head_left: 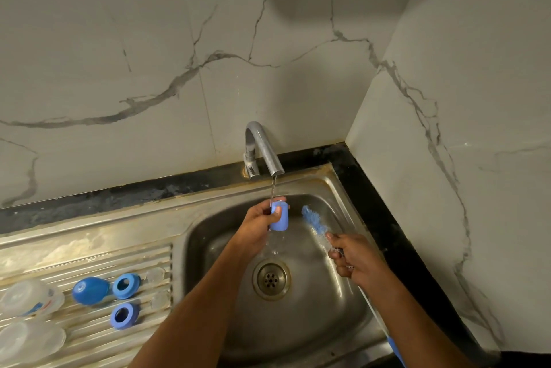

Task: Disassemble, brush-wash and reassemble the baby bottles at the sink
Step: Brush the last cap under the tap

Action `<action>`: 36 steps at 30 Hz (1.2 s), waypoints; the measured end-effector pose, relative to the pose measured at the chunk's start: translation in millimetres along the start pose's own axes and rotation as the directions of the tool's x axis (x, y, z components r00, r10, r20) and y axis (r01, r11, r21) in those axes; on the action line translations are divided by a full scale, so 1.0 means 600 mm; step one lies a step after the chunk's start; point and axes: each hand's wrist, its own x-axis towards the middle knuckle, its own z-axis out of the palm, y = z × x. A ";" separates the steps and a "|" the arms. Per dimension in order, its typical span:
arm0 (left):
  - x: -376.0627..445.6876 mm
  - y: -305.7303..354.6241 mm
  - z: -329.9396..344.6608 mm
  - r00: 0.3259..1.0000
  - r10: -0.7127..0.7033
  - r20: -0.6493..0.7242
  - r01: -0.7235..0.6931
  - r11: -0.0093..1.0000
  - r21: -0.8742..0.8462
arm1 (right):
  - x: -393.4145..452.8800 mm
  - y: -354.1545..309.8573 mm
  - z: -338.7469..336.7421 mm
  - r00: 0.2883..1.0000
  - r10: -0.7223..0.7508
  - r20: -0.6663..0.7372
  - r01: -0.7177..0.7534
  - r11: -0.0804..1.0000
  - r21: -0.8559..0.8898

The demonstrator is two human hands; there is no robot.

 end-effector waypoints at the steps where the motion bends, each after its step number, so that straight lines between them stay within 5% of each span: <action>1: -0.003 -0.002 -0.007 0.999 0.044 0.027 -0.045 0.998 0.035 | 0.002 0.001 0.001 1.000 -0.001 -0.002 0.001 1.000 0.002; 9: -0.014 -0.002 -0.032 0.992 0.123 0.041 -0.119 0.988 -0.097 | 0.008 0.004 0.010 1.000 -0.007 0.011 0.008 1.000 -0.019; 12: -0.017 0.003 -0.032 1.000 0.005 -0.028 -0.013 0.957 -0.289 | 0.014 0.007 0.006 1.000 -0.011 0.000 0.011 1.000 -0.020; 18: -0.015 -0.002 -0.022 0.941 -0.294 -0.167 0.105 0.725 -0.680 | 0.015 0.011 0.005 1.000 -0.021 -0.001 0.021 1.000 0.003; 23: -0.013 -0.007 -0.006 0.923 -0.359 -0.138 0.198 0.752 -0.629 | 0.010 0.010 0.010 1.000 -0.008 -0.007 0.008 1.000 -0.001; 36: -0.017 0.015 0.004 0.915 -0.355 -0.194 0.150 0.743 -0.653 | 0.006 0.010 0.009 1.000 -0.006 -0.009 0.006 1.000 0.001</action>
